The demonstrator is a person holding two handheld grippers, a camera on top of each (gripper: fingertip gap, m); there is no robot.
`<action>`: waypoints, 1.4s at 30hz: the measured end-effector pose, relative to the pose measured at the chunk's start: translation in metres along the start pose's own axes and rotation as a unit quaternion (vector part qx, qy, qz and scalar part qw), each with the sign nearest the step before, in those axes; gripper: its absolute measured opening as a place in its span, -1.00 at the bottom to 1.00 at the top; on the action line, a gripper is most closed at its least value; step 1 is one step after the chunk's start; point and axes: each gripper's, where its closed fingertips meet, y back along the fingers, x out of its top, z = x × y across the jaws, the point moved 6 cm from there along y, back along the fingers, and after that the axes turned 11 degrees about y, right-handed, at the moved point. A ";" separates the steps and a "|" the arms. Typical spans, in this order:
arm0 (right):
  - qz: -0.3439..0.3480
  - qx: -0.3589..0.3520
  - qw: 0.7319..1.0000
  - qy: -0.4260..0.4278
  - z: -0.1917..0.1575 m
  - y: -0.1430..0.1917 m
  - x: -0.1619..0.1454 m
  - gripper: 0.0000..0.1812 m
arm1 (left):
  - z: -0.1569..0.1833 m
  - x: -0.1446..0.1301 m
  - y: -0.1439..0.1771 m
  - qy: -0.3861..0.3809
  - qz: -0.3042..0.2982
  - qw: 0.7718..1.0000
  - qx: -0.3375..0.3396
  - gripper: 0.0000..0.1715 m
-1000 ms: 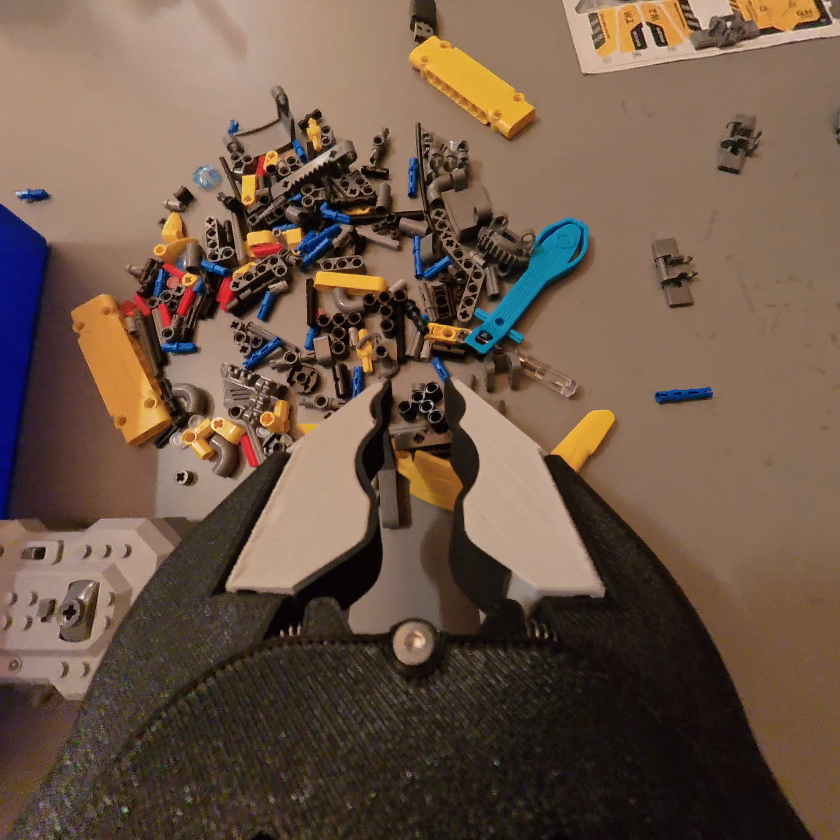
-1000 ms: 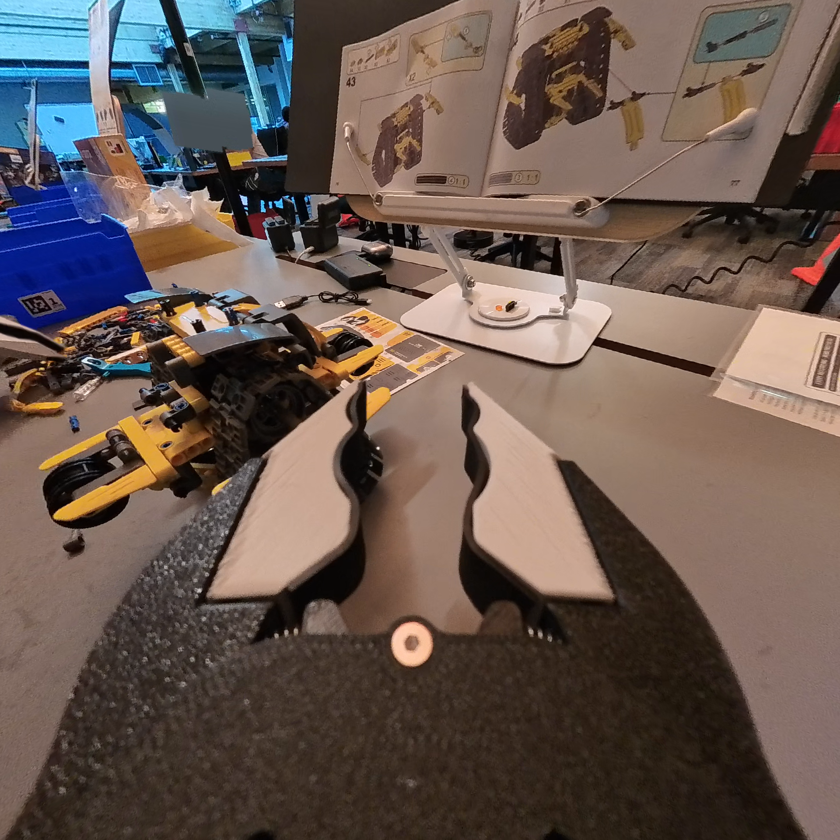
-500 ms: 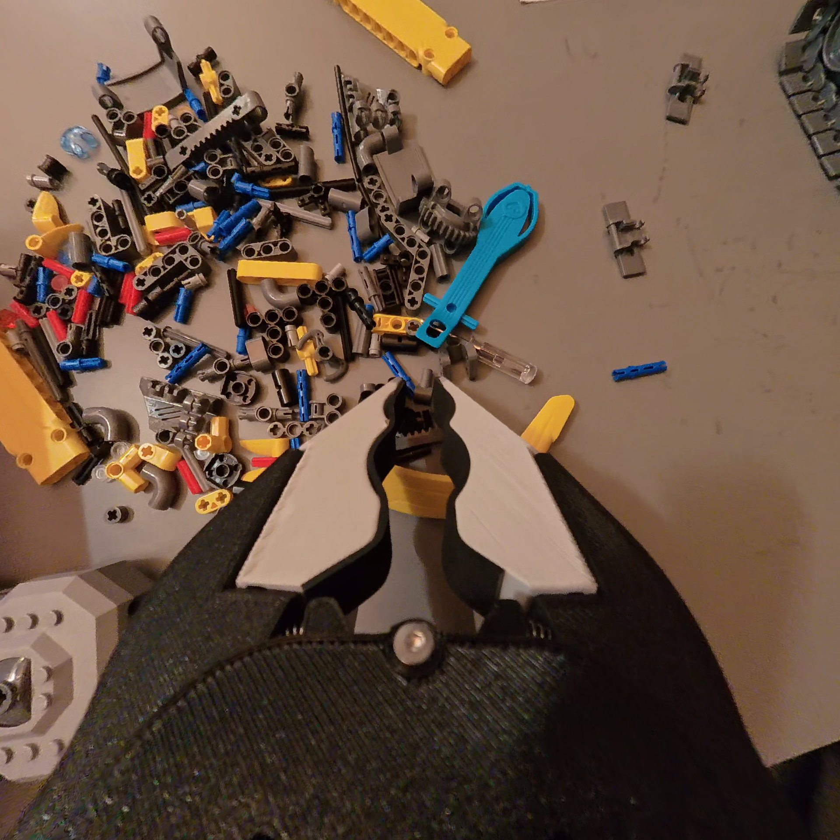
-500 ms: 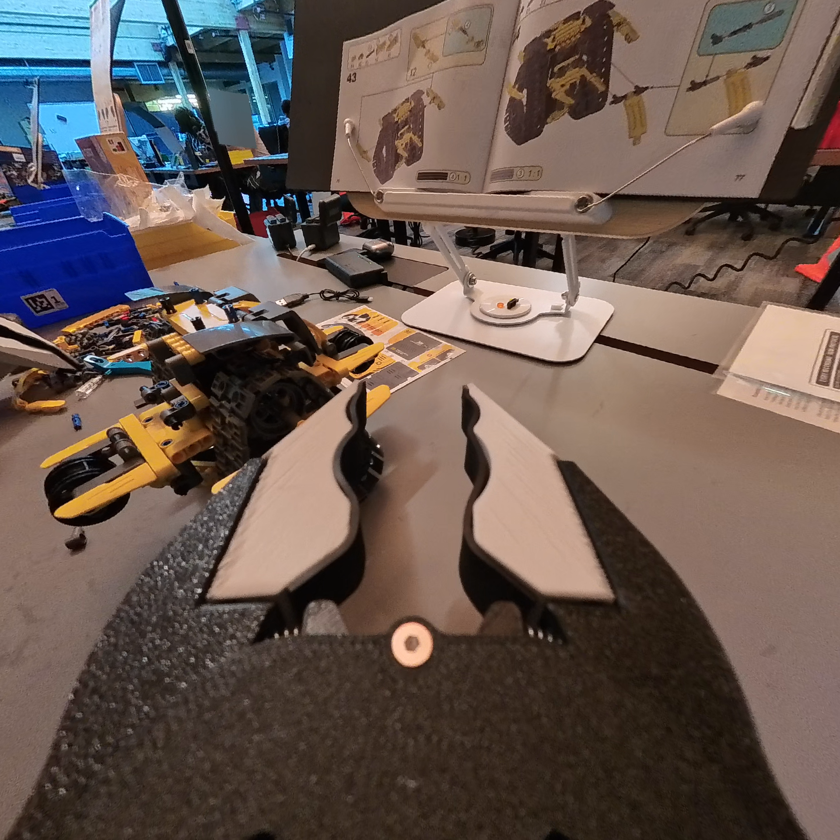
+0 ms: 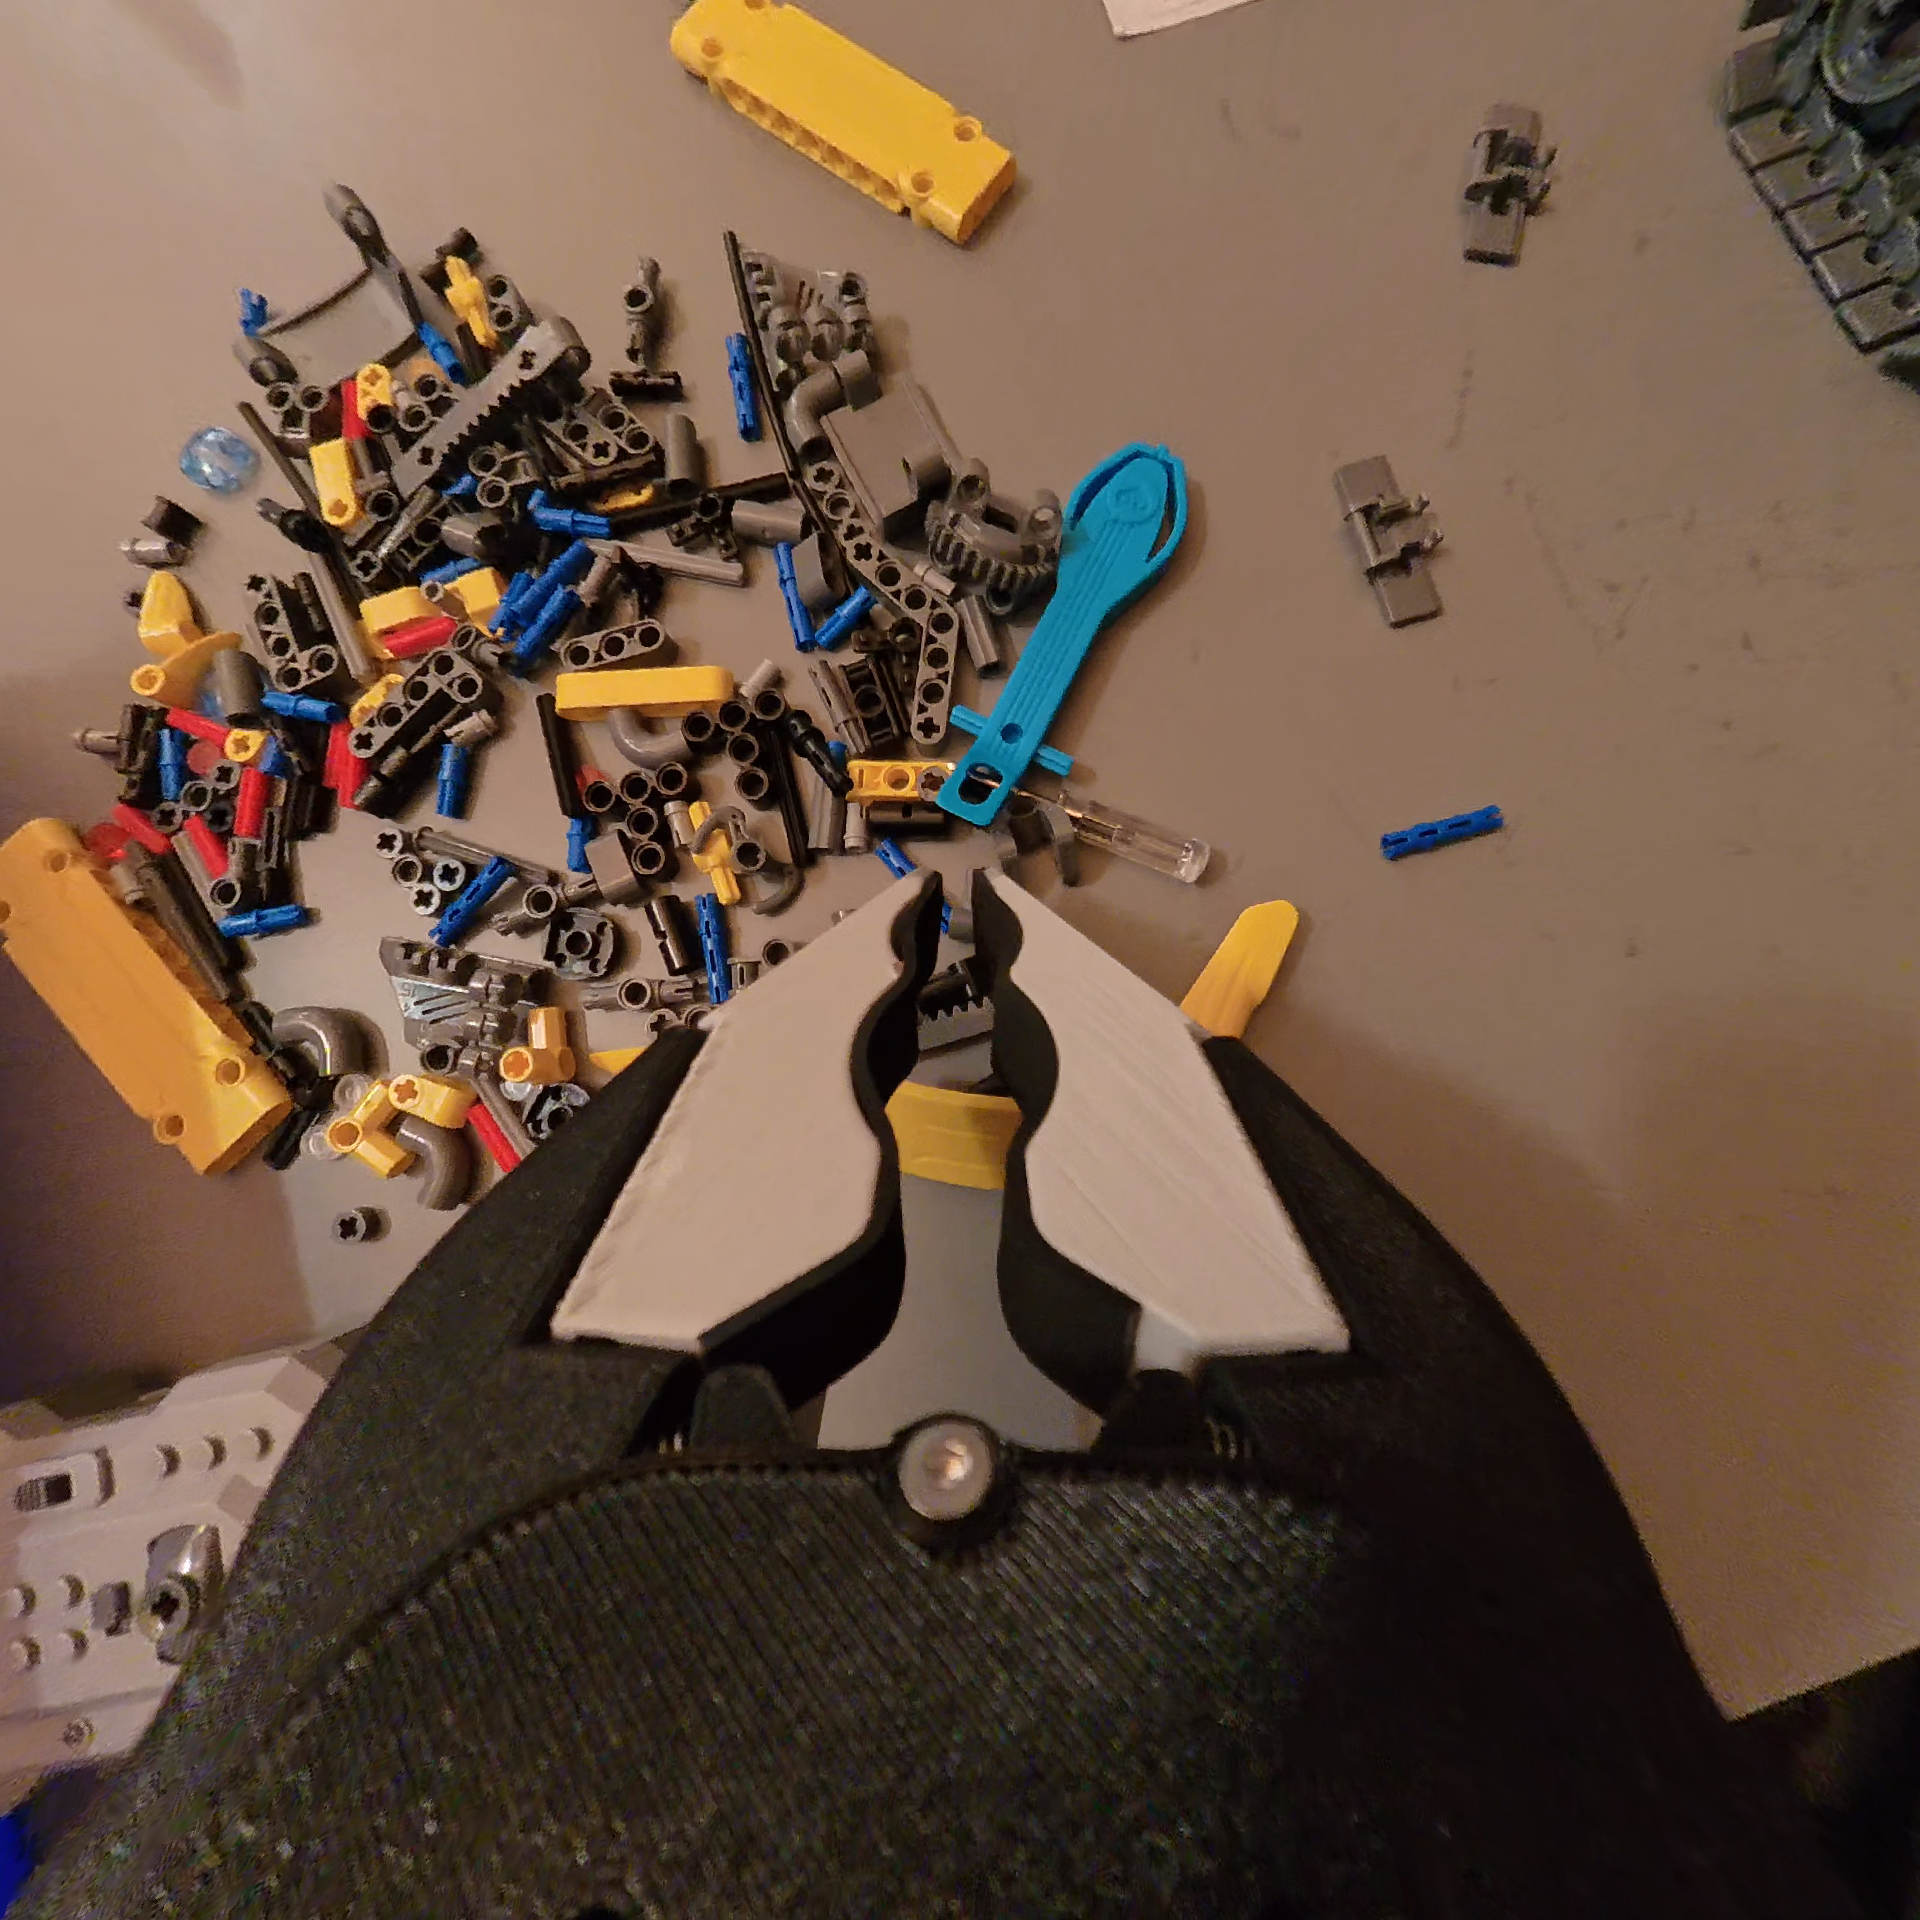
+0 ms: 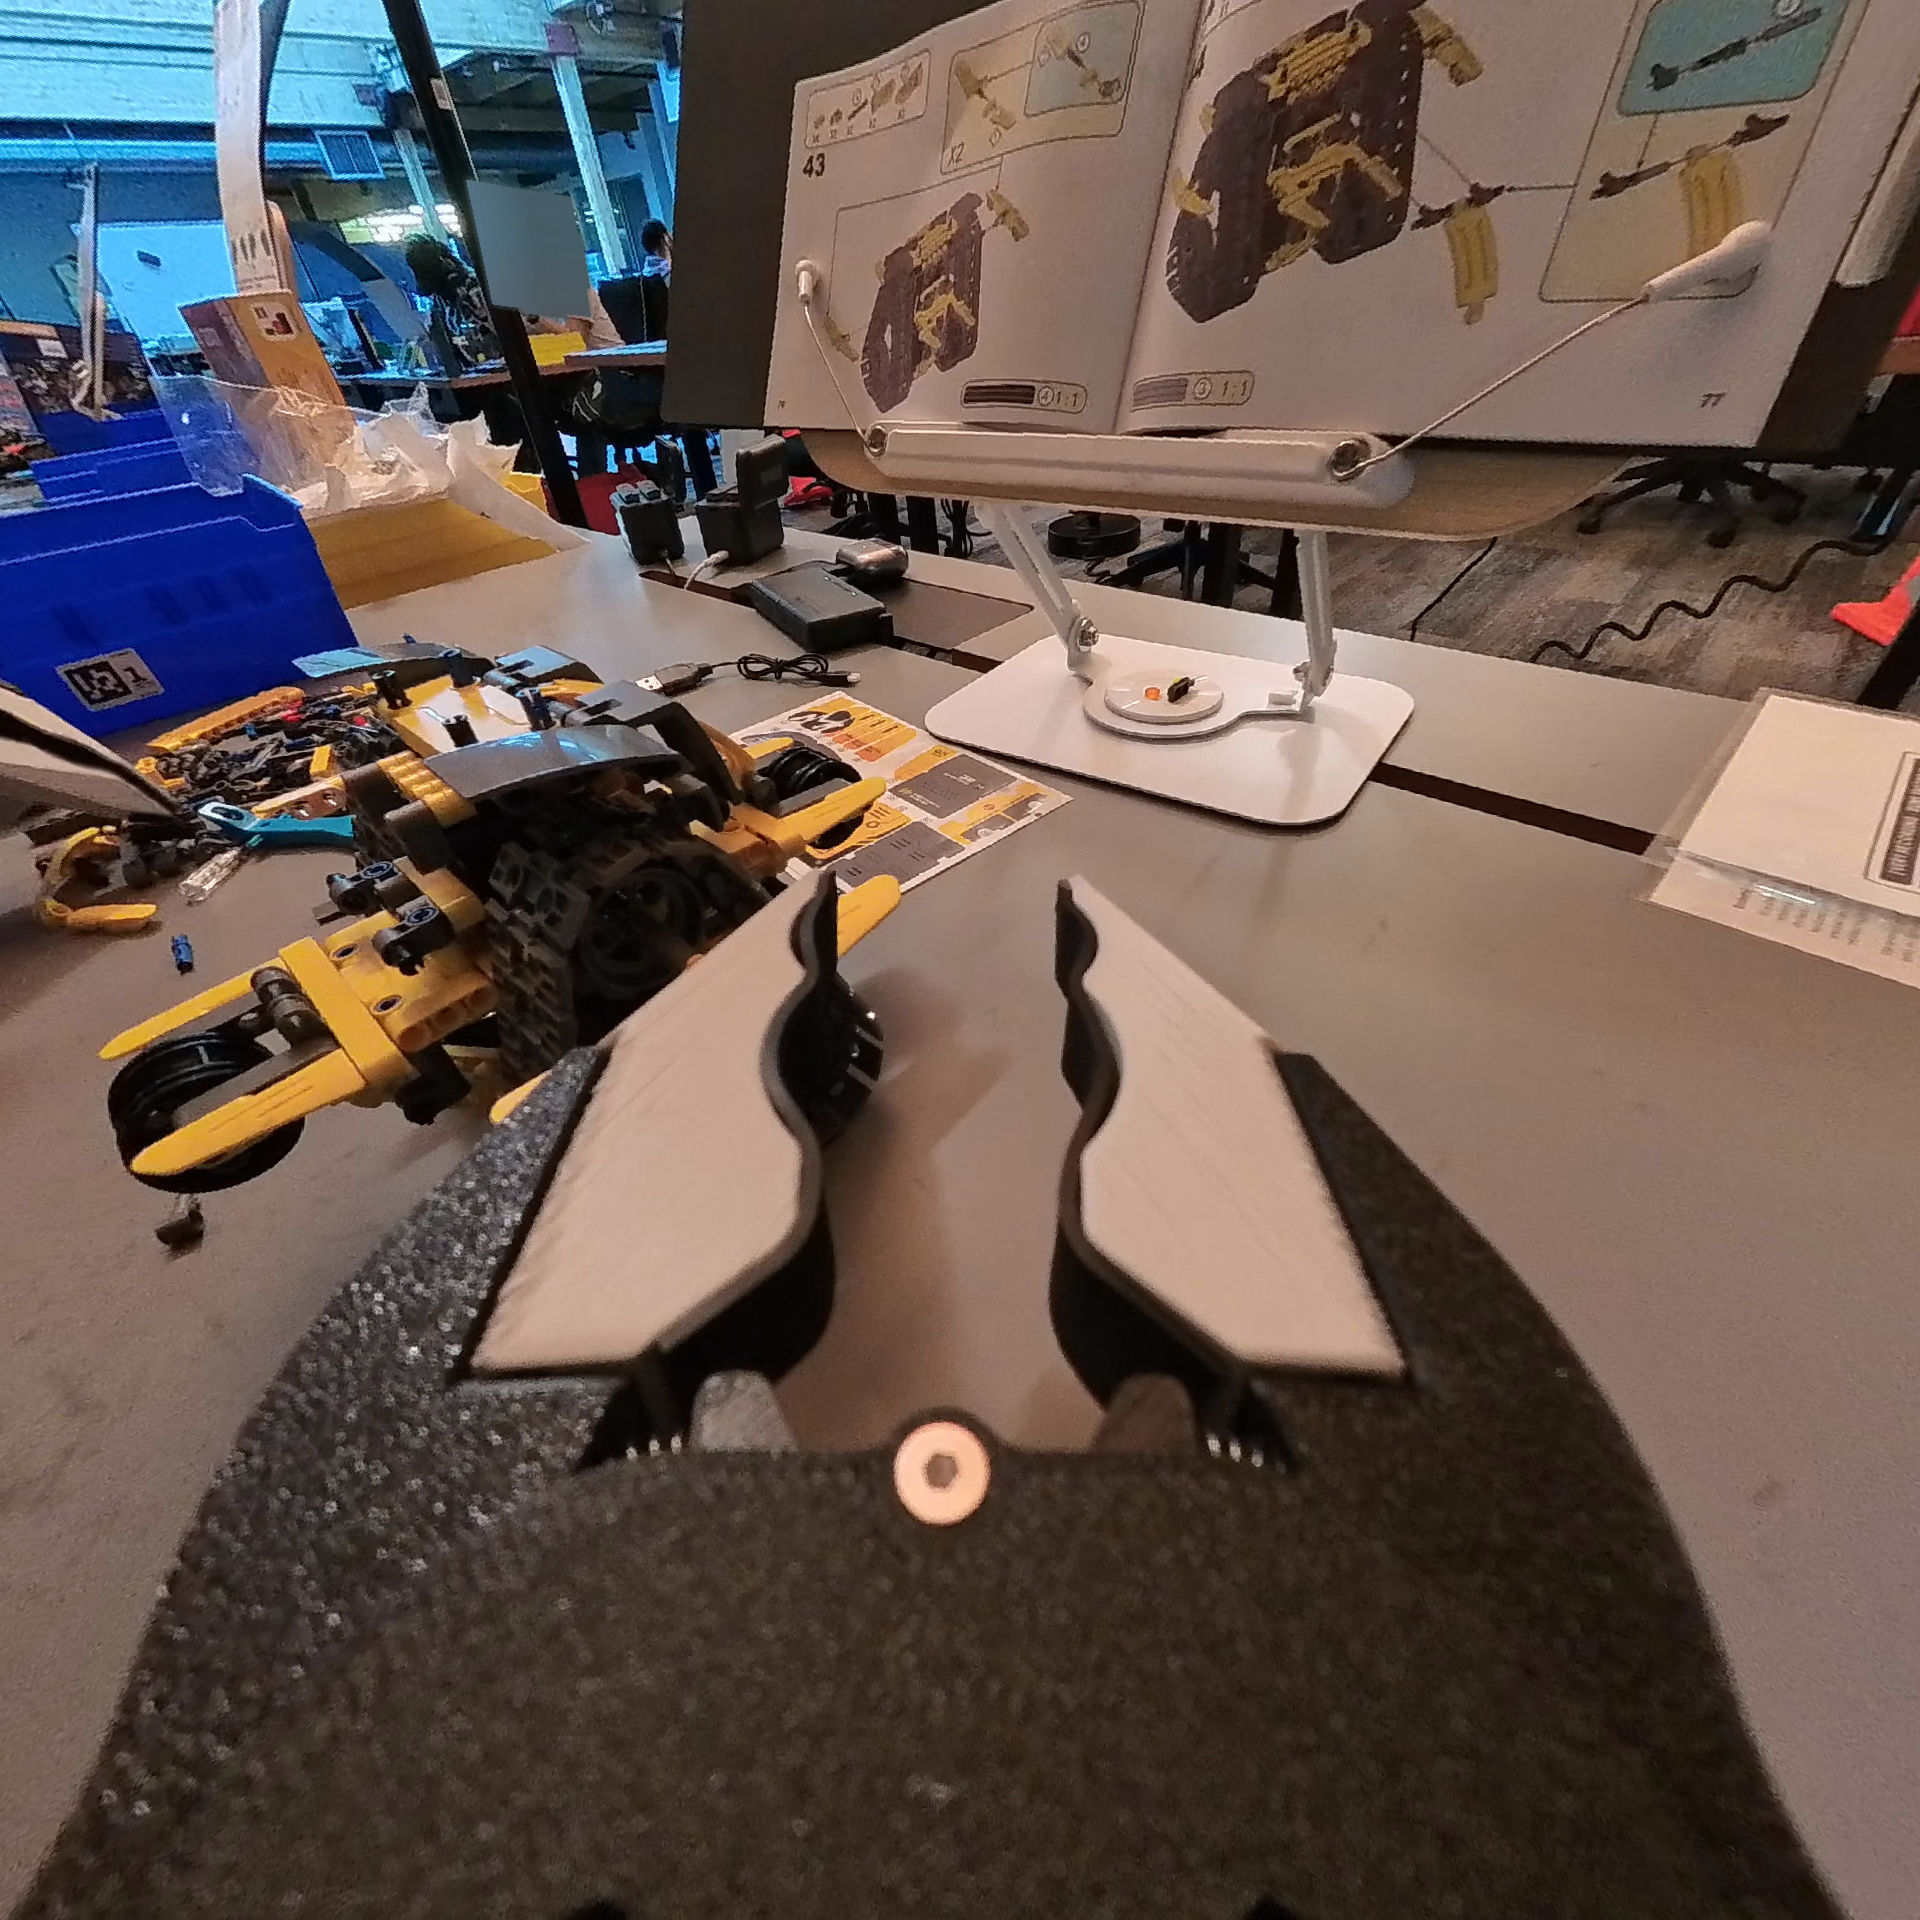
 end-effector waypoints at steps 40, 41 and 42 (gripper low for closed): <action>0.008 0.002 1.000 0.004 -0.001 0.002 0.004 -0.54 | 0.013 0.016 0.020 -0.037 0.053 0.998 -0.024 -0.99; 0.009 0.002 1.000 0.004 -0.001 0.002 0.005 -0.54 | 0.025 0.019 0.026 -0.044 0.074 0.995 -0.052 -0.99; 0.009 0.003 1.000 0.005 -0.002 0.002 0.005 -0.55 | 0.040 0.020 0.032 -0.056 0.092 0.991 -0.084 -0.99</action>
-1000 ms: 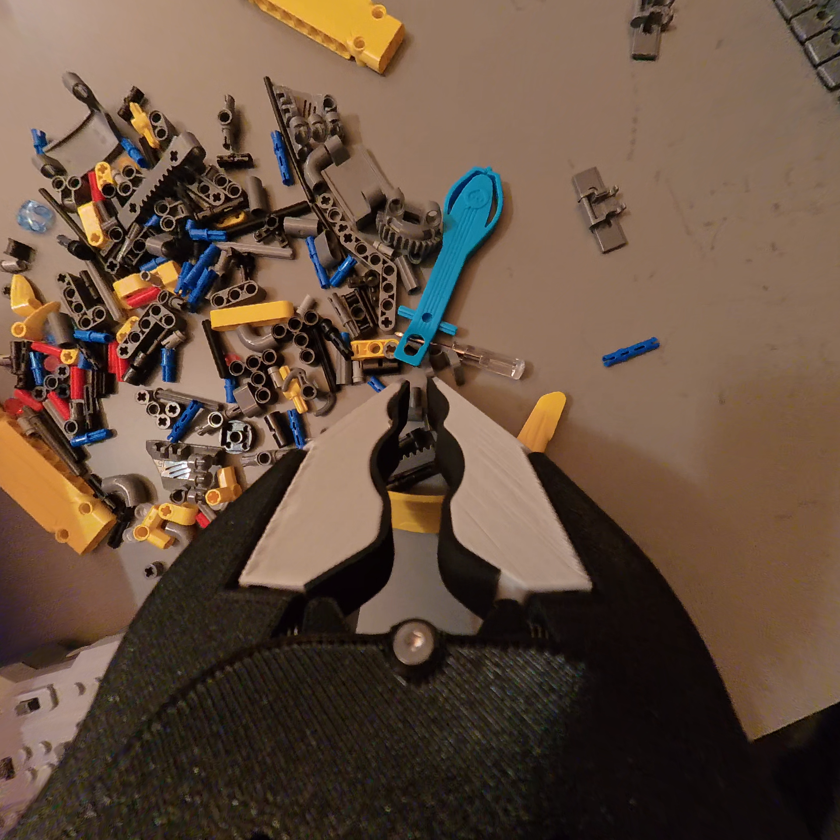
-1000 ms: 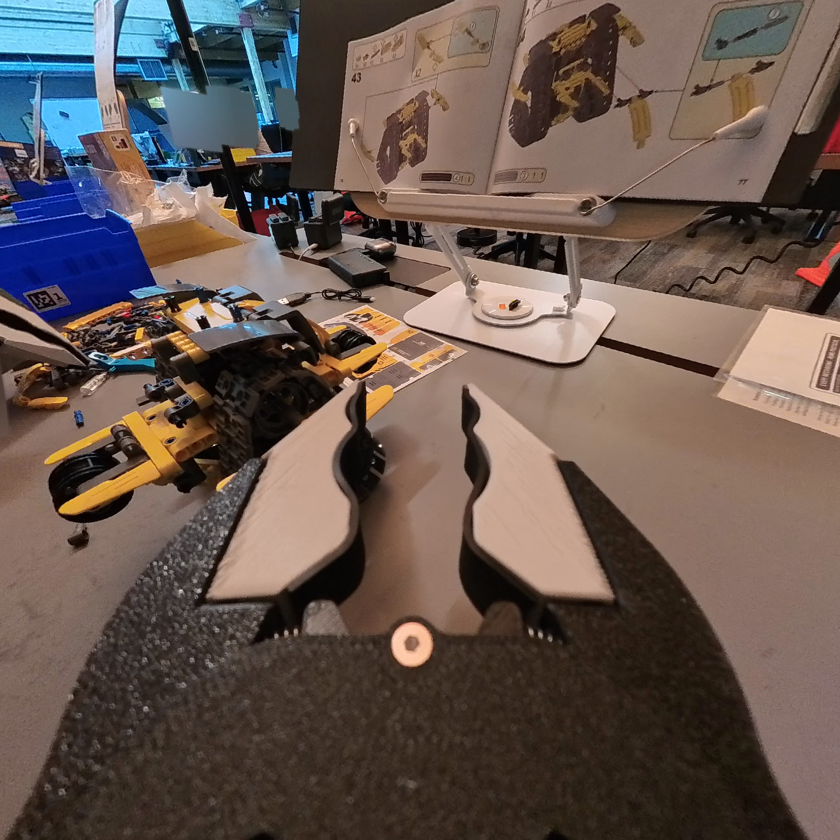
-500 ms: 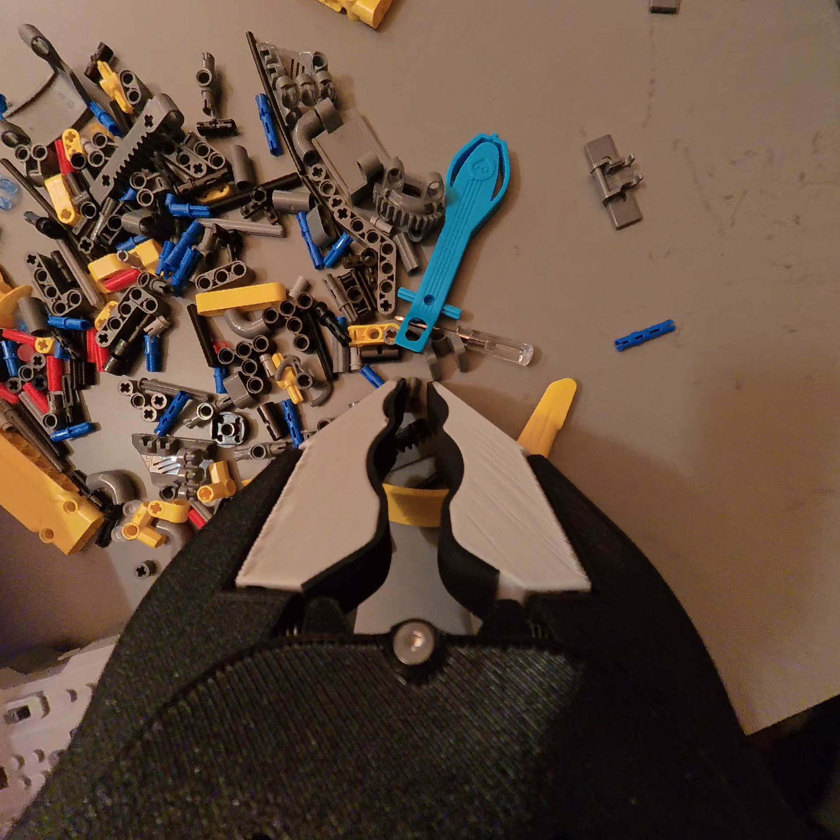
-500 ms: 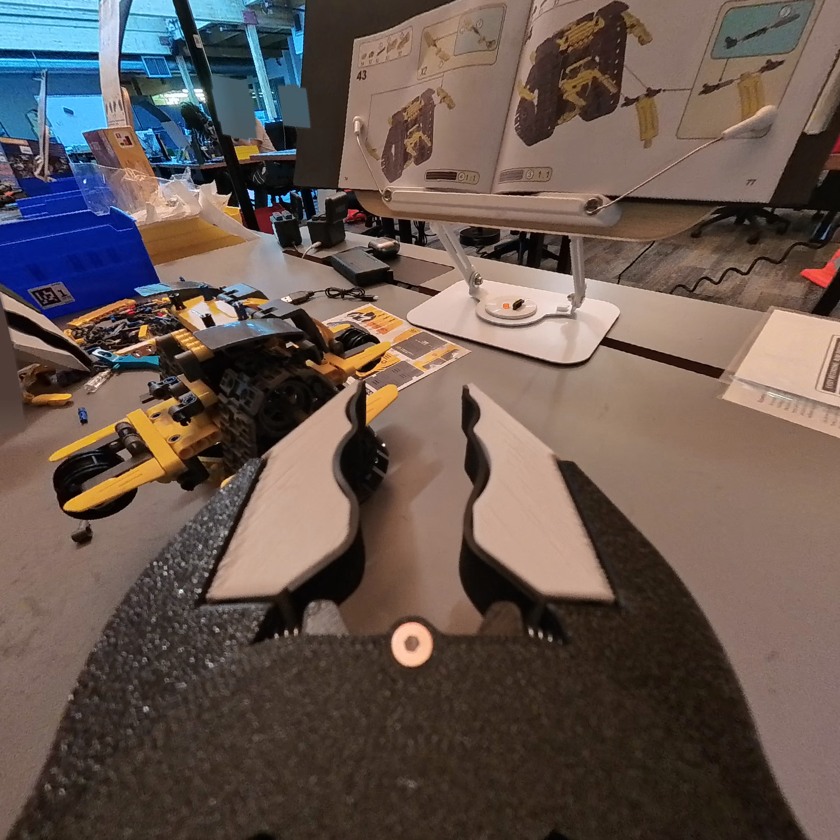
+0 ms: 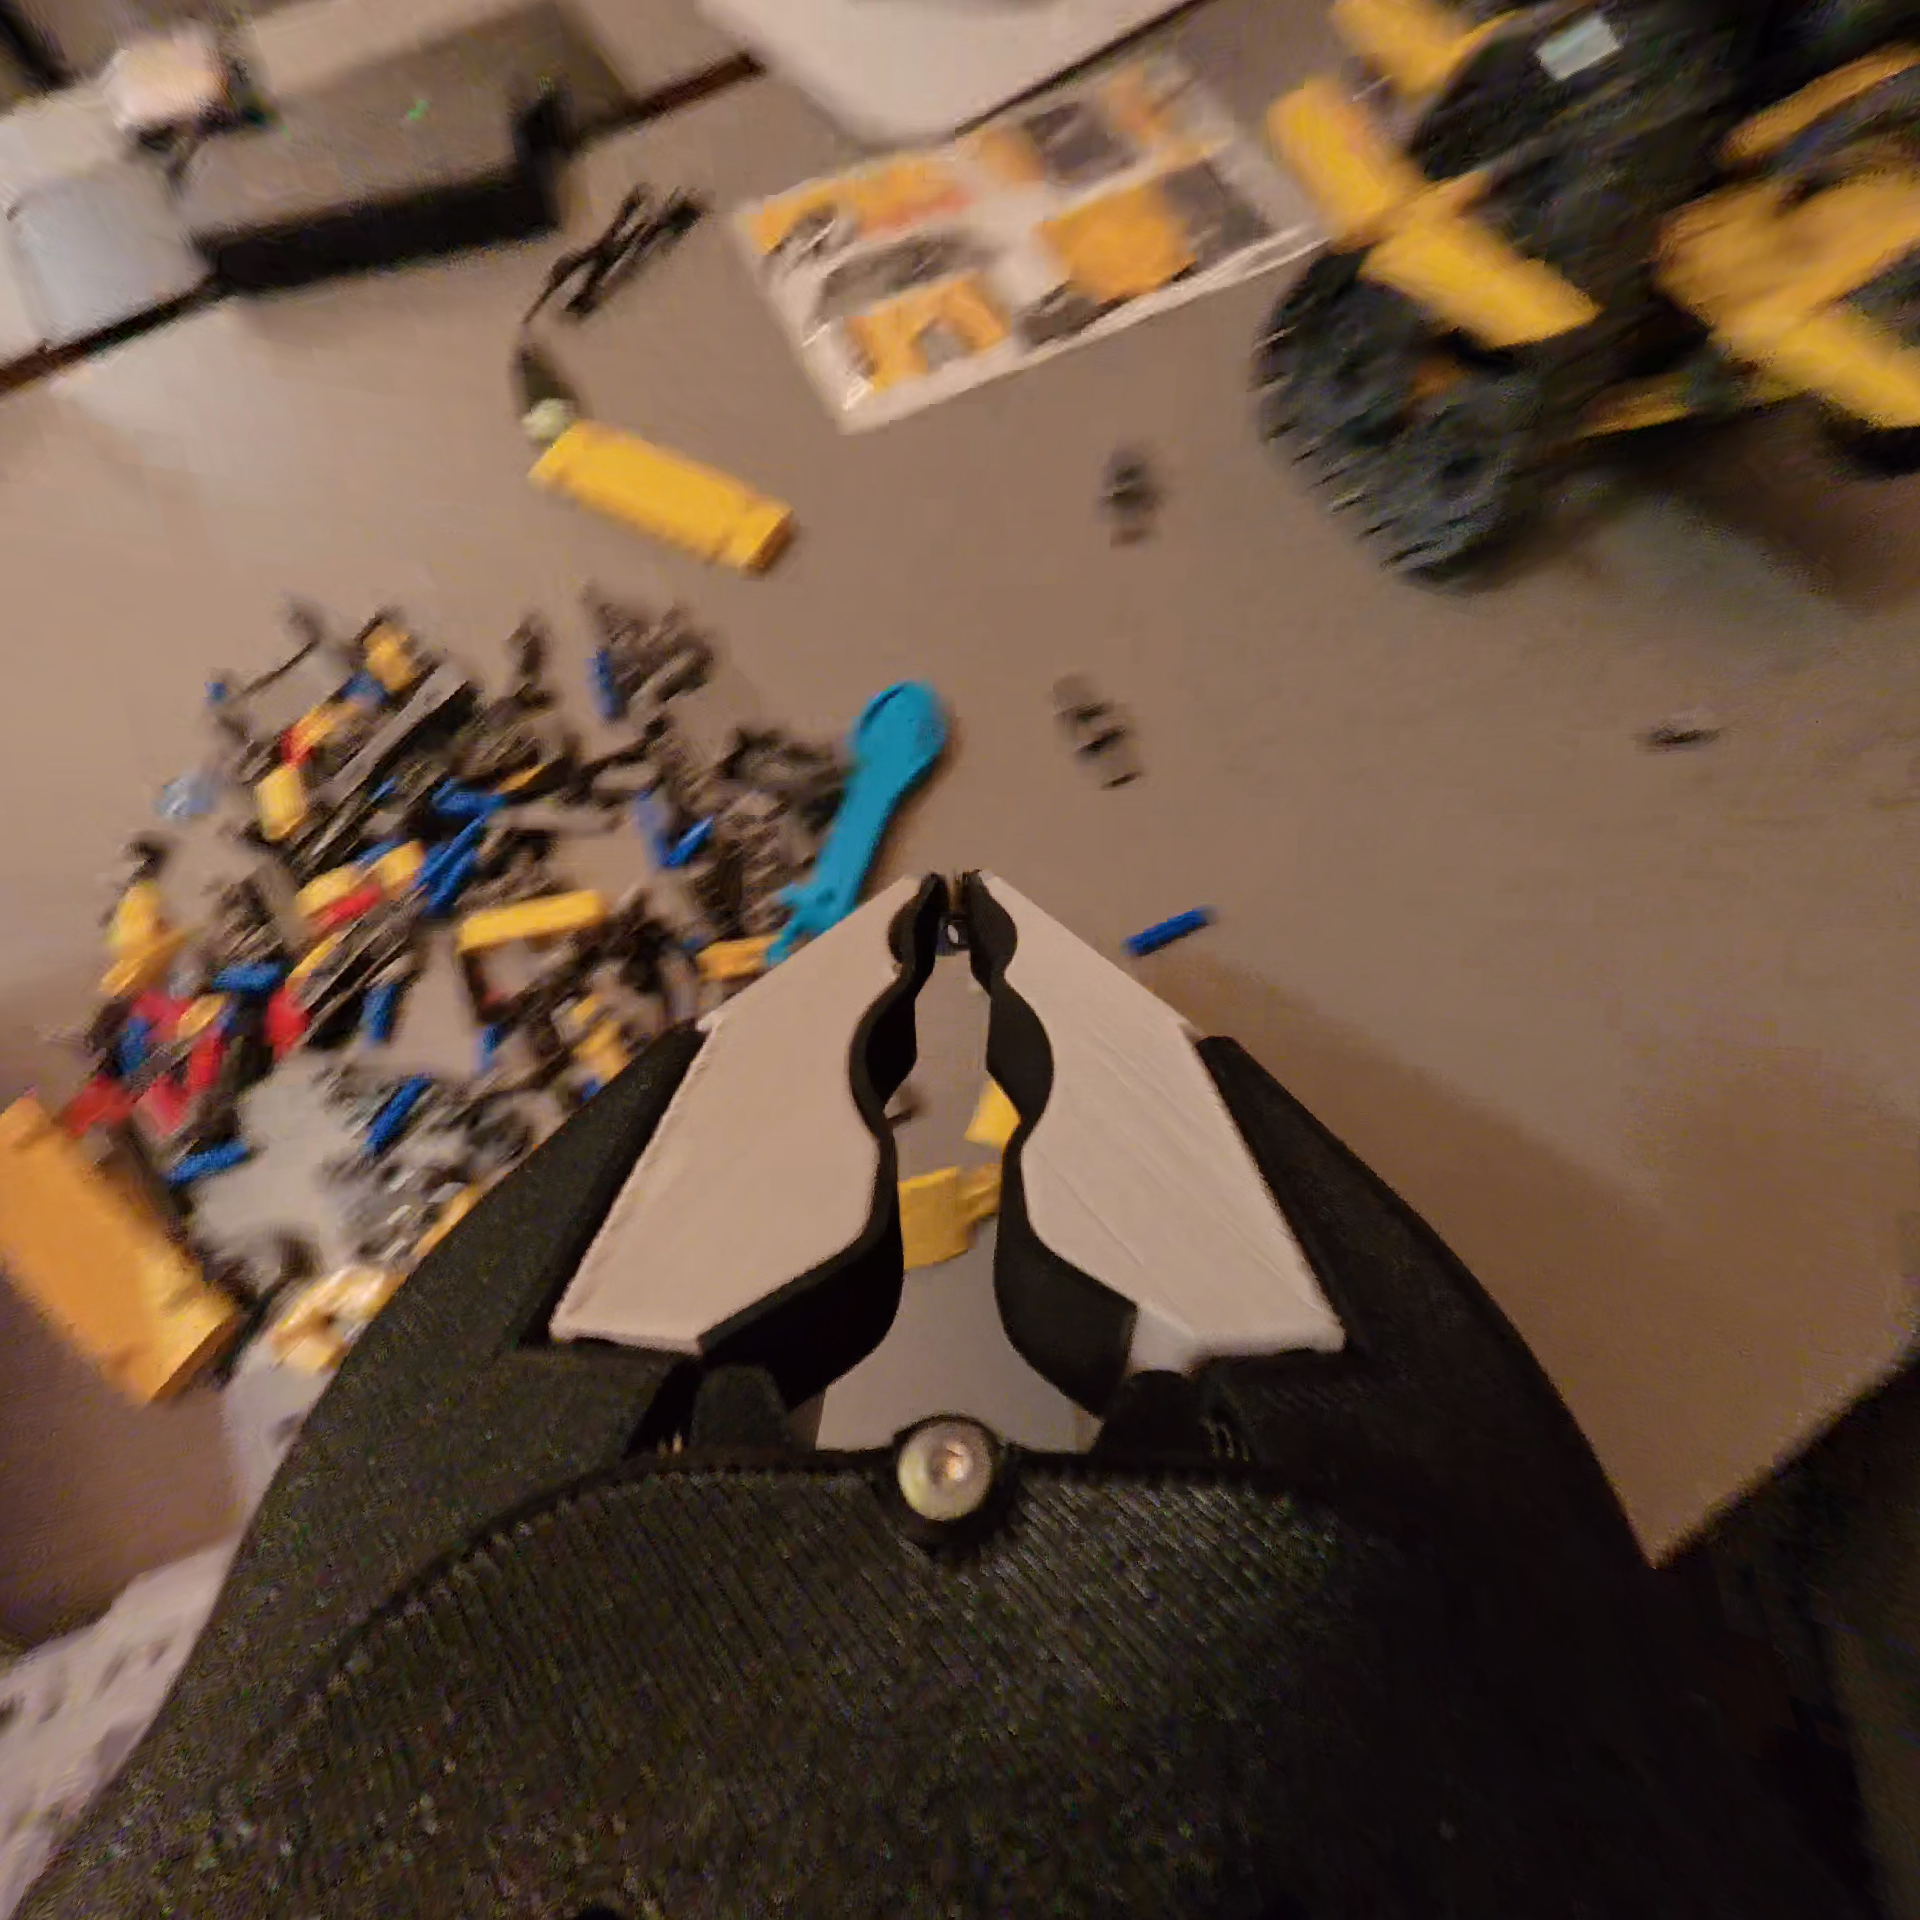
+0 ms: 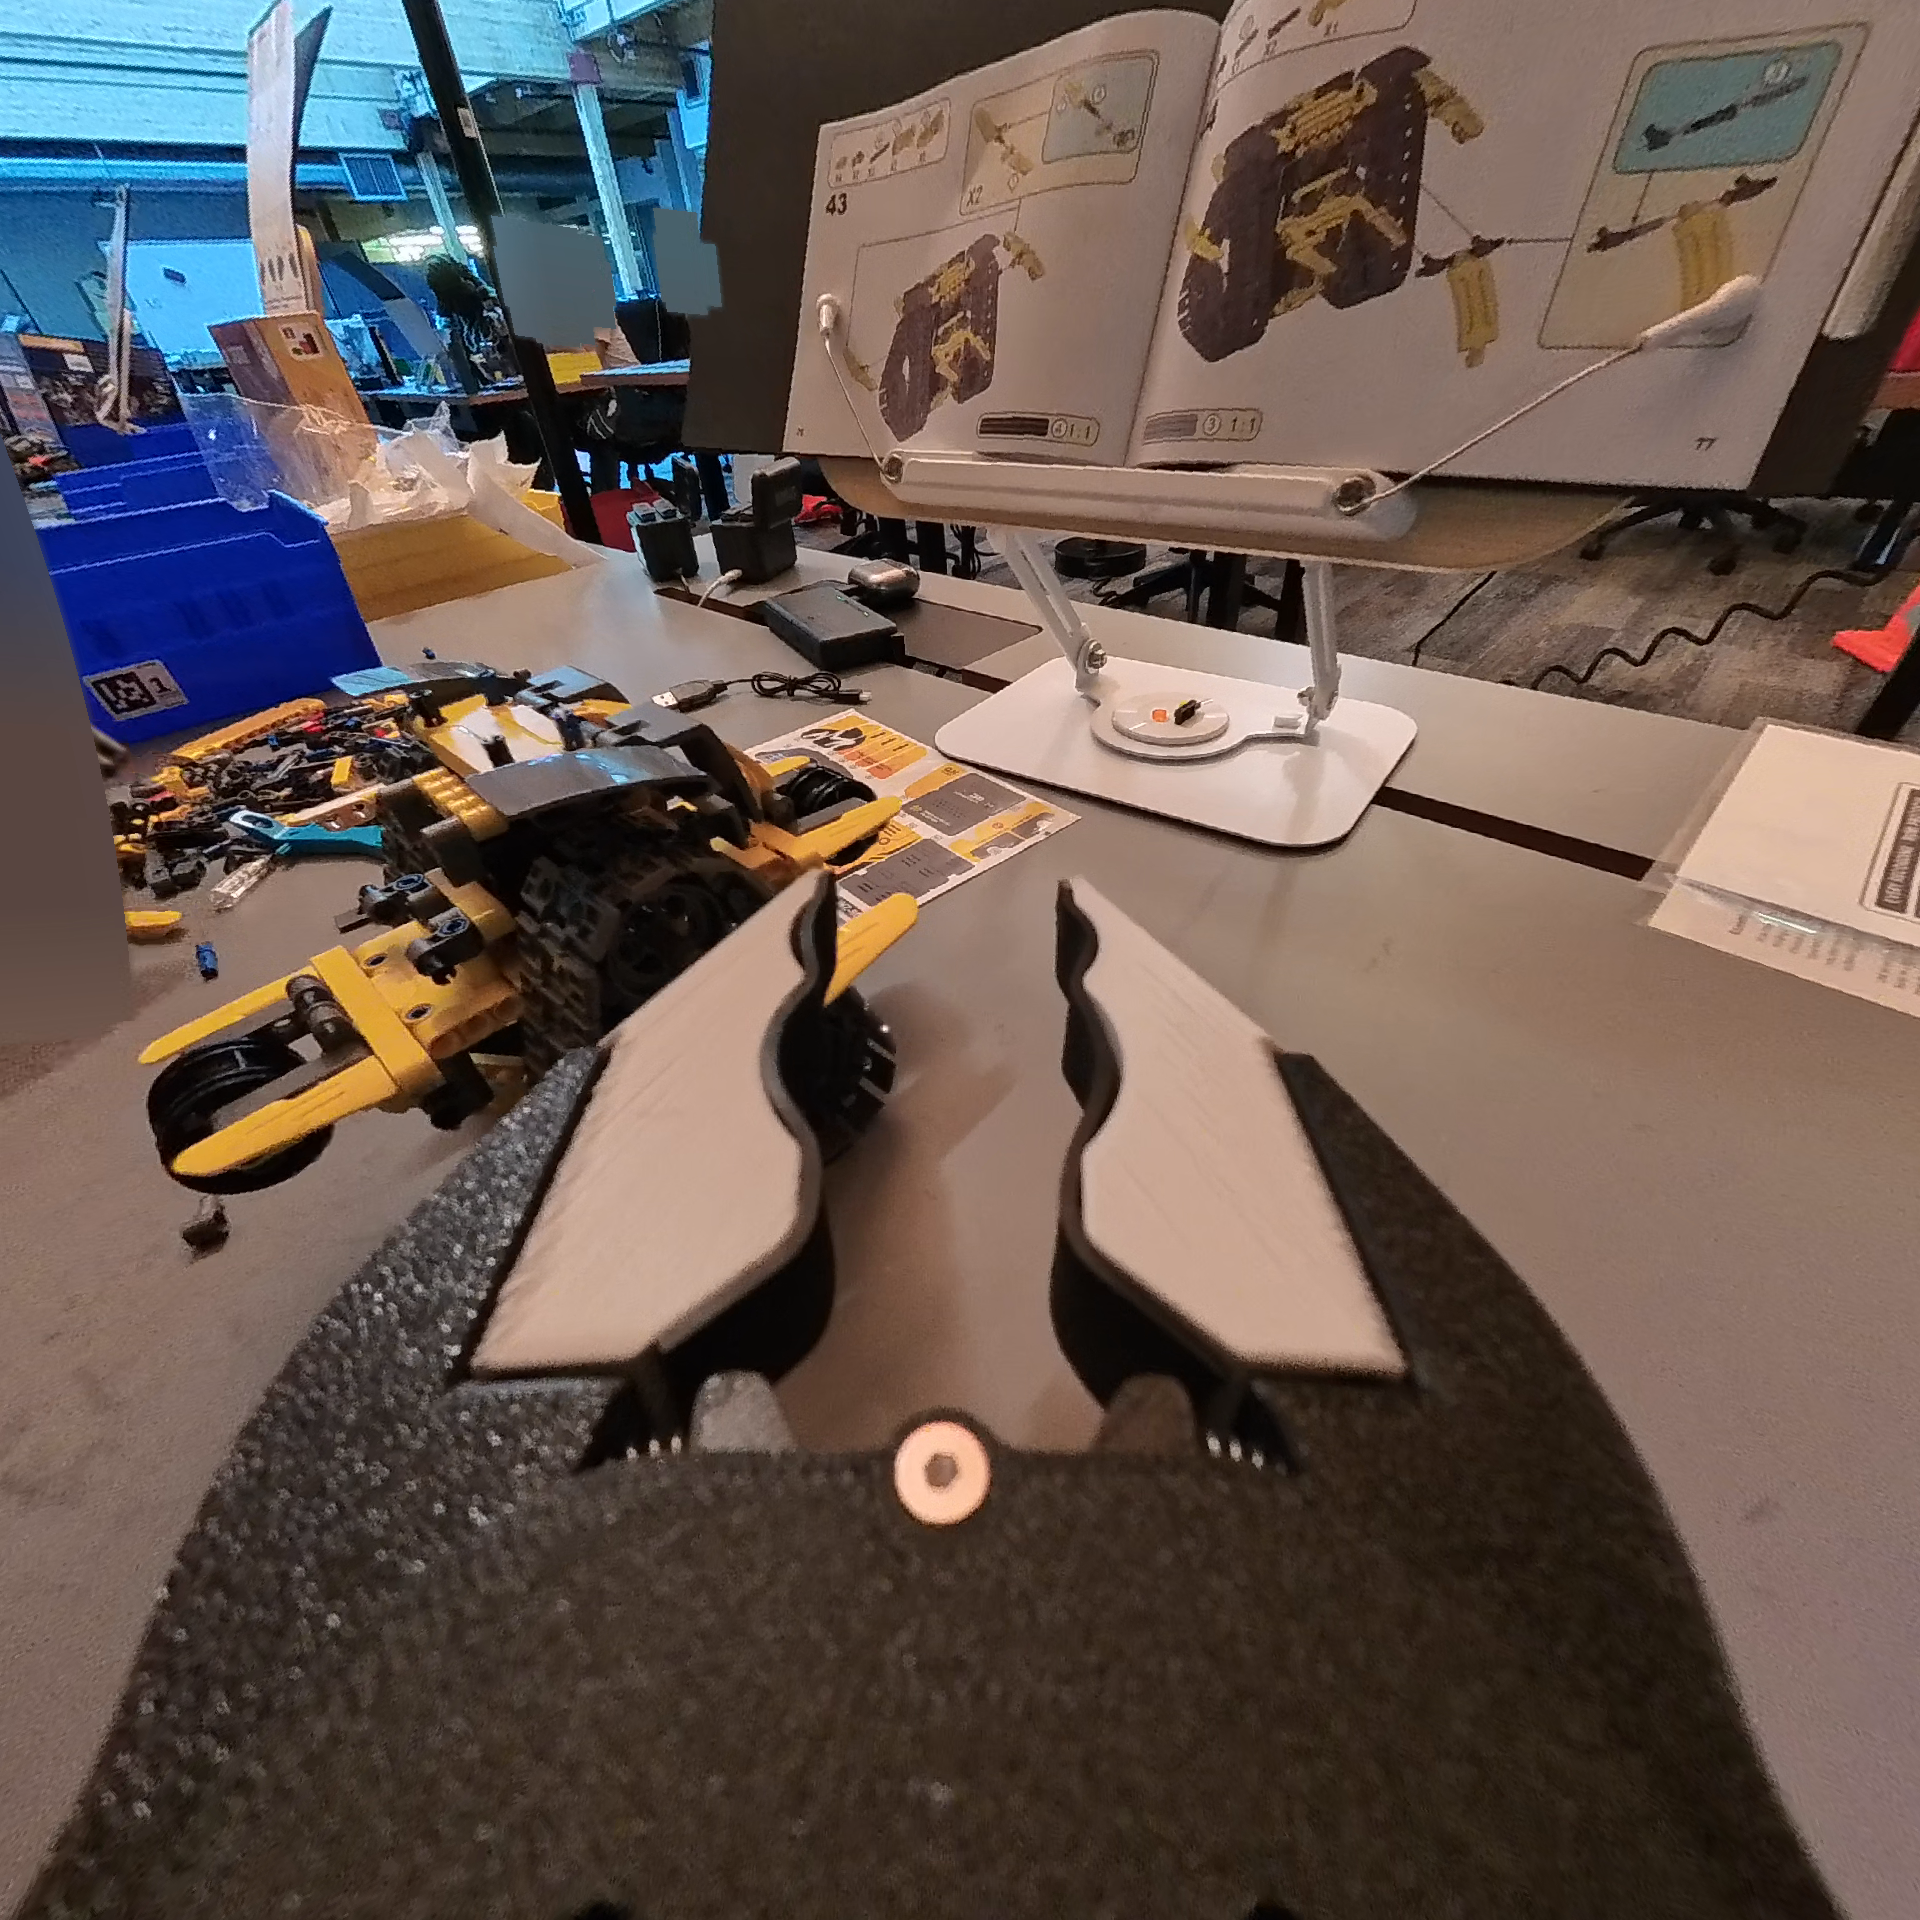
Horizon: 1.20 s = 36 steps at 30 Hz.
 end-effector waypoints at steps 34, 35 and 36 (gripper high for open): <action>0.063 0.045 0.996 0.032 -0.034 0.014 0.032 -0.53 | 0.160 0.006 -0.053 -0.113 0.006 0.973 -0.199 -0.76; 0.063 0.045 0.996 0.032 -0.034 0.014 0.032 -0.53 | 0.152 0.017 -0.051 -0.110 0.026 0.977 -0.184 -0.75; 0.063 0.045 0.997 0.032 -0.034 0.014 0.032 -0.53 | 0.144 0.028 -0.049 -0.107 0.049 0.979 -0.168 -0.75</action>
